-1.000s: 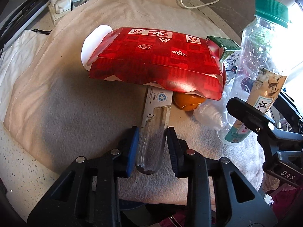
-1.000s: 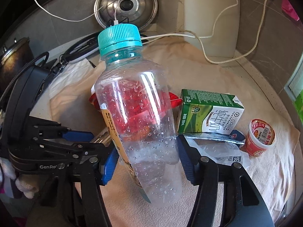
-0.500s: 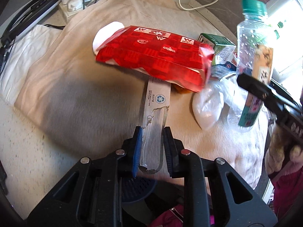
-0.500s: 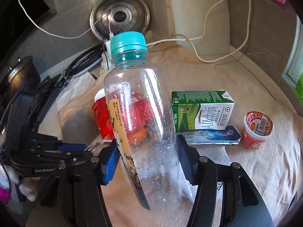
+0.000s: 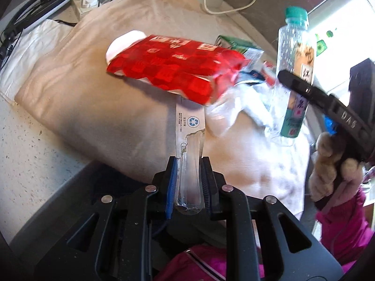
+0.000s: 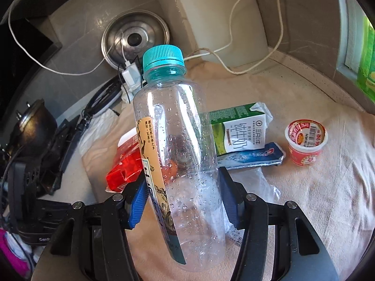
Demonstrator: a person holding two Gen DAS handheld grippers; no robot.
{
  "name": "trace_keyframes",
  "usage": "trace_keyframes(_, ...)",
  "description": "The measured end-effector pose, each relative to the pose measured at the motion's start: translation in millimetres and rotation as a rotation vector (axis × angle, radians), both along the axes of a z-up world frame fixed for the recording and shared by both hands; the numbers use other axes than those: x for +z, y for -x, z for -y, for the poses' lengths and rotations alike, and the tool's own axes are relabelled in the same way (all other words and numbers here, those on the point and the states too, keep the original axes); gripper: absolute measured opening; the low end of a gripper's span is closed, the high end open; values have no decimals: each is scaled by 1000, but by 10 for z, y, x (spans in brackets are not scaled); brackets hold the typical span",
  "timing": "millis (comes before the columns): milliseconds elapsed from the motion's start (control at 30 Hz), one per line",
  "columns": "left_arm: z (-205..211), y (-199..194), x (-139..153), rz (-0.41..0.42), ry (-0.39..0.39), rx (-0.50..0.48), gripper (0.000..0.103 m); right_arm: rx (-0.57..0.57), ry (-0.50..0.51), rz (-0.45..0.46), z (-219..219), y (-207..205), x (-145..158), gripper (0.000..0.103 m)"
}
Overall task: Collect trash
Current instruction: 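Lift the tube and bottle off the towel and carry them toward the counter edge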
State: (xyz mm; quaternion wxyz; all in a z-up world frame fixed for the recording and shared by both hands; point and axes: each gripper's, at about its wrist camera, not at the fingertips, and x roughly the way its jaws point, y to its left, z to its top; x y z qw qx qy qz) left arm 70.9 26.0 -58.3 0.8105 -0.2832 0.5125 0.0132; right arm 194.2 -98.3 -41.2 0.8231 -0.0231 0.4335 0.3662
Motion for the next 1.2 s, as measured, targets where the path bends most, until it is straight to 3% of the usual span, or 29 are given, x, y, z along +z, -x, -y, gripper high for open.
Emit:
trace_keyframes(533, 420, -118, 585, 143, -17, -28, 18, -102, -129, -12, 678, 118, 280, 55)
trace_keyframes(867, 431, 206, 623, 116, -66, -1, 18, -103, -151, -52, 854, 365, 273, 55)
trace_keyframes(1200, 110, 878, 413, 46, -94, -11, 18, -117, -156, -125, 632, 971, 66, 55)
